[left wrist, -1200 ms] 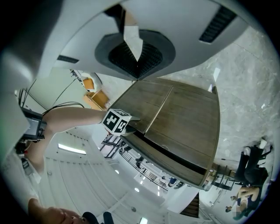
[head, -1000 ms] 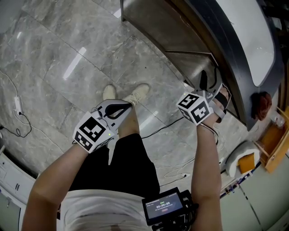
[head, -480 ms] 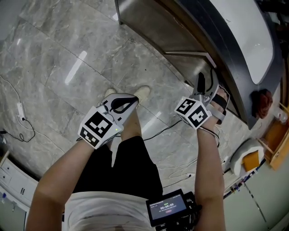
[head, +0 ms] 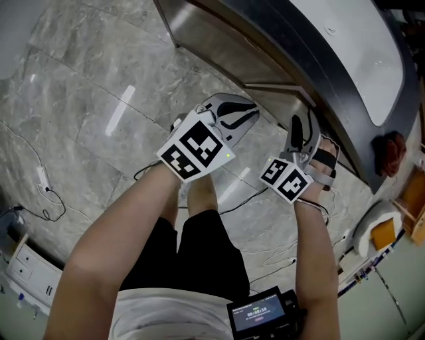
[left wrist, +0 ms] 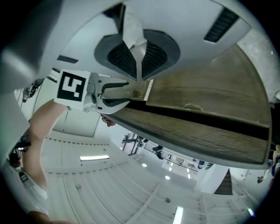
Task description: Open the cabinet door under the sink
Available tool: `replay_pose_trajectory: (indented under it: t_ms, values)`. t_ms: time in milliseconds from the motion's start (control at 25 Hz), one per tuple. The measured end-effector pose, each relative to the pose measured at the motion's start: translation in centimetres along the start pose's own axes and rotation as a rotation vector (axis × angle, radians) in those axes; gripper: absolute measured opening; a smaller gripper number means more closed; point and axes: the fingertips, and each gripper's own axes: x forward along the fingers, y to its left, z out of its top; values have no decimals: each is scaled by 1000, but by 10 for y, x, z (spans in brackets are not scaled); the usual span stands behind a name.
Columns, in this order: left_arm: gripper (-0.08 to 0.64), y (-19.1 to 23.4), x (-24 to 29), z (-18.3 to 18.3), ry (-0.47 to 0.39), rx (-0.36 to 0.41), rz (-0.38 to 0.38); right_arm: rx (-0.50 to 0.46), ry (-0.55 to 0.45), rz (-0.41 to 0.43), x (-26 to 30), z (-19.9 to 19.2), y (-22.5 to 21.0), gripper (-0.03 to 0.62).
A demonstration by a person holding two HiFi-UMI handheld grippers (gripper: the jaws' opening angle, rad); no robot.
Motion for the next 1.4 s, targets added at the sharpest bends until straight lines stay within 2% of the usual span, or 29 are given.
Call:
replay_pose_trajectory:
  t_ms: [80, 200, 360, 640, 880, 960, 1080, 1400]
  values:
    - [52, 4, 21, 9, 5, 25, -12, 4, -8, -5, 1, -1, -2, 220]
    - [150, 4, 50, 15, 12, 43, -34, -2, -11, -8, 1, -3, -4, 216]
    - [198, -2, 78, 9, 63, 85, -77, 1, -19, -10, 0, 0, -4, 216]
    - [199, 0, 102, 19, 70, 117, -84, 14, -35, -22, 0, 0, -3, 216]
    - [196, -1, 107, 13, 129, 241, -124, 19, -52, -14, -1, 1, -4, 216]
    - [178, 1, 106, 13, 138, 266, -119, 27, -61, 0, -2, 2, -4, 216]
    - [99, 6, 103, 14, 158, 318, -96, 32, -87, 37, -6, 3, -4, 216]
    - [89, -4, 94, 8, 173, 380, -94, 54, -197, 126, -35, 13, -1, 216]
